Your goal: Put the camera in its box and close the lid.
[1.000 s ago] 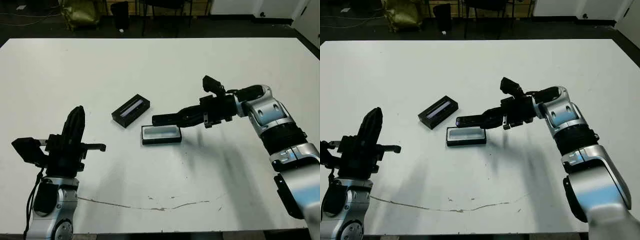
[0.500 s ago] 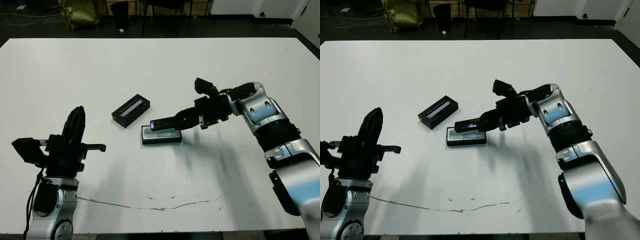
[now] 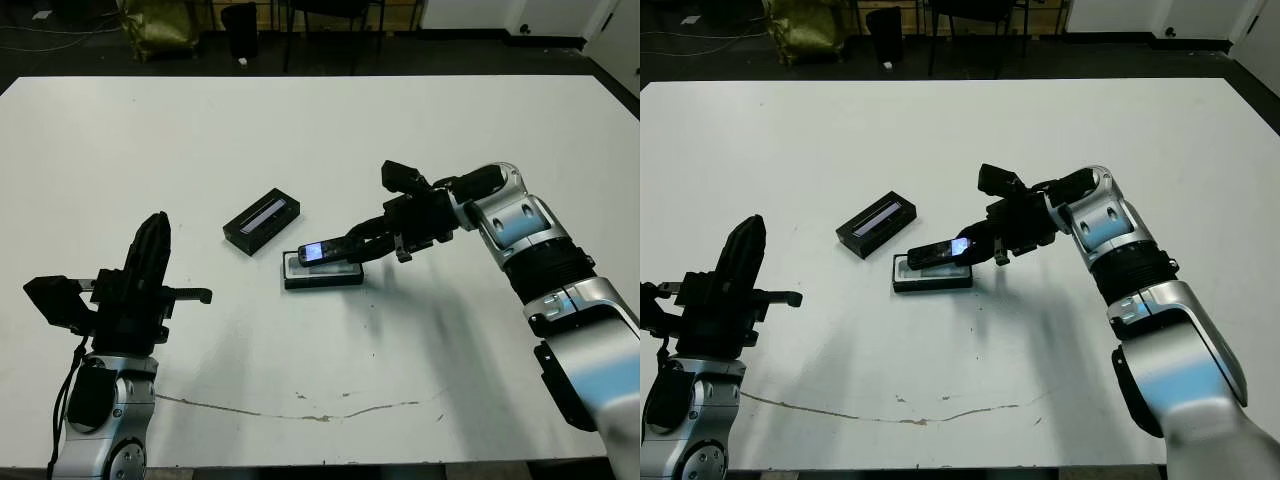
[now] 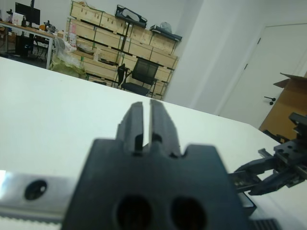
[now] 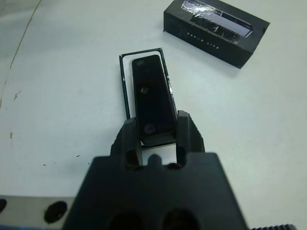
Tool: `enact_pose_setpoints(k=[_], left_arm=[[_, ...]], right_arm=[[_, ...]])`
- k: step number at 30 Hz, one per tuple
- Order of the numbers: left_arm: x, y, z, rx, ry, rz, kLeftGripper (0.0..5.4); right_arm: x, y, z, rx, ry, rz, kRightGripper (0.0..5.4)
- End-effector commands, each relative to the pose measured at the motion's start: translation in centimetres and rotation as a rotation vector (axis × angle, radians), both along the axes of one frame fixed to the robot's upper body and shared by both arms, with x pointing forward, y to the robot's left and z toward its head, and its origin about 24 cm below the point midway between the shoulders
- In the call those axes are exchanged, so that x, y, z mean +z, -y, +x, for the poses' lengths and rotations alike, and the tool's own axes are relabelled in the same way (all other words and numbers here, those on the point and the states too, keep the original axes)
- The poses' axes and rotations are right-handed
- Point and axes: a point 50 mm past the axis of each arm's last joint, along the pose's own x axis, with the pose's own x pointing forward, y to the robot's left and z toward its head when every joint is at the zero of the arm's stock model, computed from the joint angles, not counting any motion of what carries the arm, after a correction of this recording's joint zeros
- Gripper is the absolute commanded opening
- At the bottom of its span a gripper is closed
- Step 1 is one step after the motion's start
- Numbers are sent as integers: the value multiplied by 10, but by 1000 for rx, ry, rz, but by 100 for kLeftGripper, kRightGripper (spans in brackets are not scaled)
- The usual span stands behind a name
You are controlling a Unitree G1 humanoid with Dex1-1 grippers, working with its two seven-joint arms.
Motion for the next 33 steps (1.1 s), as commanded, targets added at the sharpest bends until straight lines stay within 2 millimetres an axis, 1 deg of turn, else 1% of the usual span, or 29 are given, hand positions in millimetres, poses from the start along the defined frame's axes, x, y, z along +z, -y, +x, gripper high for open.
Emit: enact_pose_setpoints(k=[1, 13, 16, 25, 33], left_arm=[[-8, -1, -2, 7, -39, -3, 0], [-8, -1, -2, 6, -40, -6, 0], [-8, -1, -2, 7, -41, -3, 0], [-8, 0, -3, 6, -45, -7, 0], [-9, 0, -3, 7, -47, -6, 0]], right_arm=[[0, -4, 1, 16, -4, -35, 33], [-6, -11, -2, 84, 40, -54, 33], [-9, -13, -2, 89, 43, -44, 33], [-12, -17, -1, 96, 64, -90, 33], [-15, -23, -1, 98, 43, -97, 33]])
